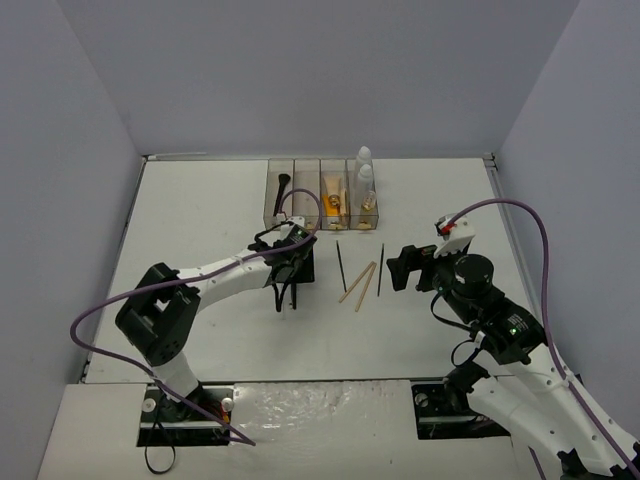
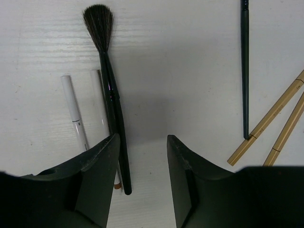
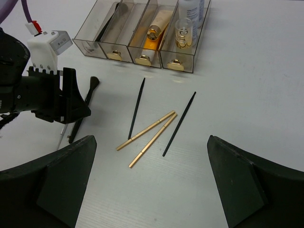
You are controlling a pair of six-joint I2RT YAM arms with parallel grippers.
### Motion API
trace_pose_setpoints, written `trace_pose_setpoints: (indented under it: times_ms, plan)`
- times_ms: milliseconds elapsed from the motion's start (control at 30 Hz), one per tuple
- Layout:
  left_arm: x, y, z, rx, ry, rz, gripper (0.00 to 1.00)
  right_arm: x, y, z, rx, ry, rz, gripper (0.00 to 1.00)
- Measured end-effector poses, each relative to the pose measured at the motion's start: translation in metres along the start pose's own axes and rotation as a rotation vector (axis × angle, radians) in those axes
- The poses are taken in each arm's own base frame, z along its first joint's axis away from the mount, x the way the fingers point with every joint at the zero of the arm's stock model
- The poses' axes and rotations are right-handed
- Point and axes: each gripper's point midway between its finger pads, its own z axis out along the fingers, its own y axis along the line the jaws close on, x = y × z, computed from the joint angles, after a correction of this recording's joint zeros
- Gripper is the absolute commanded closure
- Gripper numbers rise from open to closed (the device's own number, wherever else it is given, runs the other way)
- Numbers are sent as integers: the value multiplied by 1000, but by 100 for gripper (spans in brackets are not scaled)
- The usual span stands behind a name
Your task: Organize the makeup
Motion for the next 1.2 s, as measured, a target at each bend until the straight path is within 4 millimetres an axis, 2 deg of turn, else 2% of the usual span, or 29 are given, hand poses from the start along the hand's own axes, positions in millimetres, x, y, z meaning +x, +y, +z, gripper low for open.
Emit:
trace_pose_setpoints:
  times_ms: [433, 633, 900, 1200]
  plan:
    - [19, 2, 26, -33, 47, -8, 64, 0, 0, 0, 0, 0, 3, 0]
    - [16, 4, 25, -47, 29, -8, 64, 0, 1, 0, 0, 0, 2, 0]
    - [6, 1, 14, -53, -20, -1, 64, 0, 1, 0, 0, 0, 2, 0]
    - [7, 17, 13, -126, -26, 12, 64, 1, 3, 0, -8, 1, -1, 0]
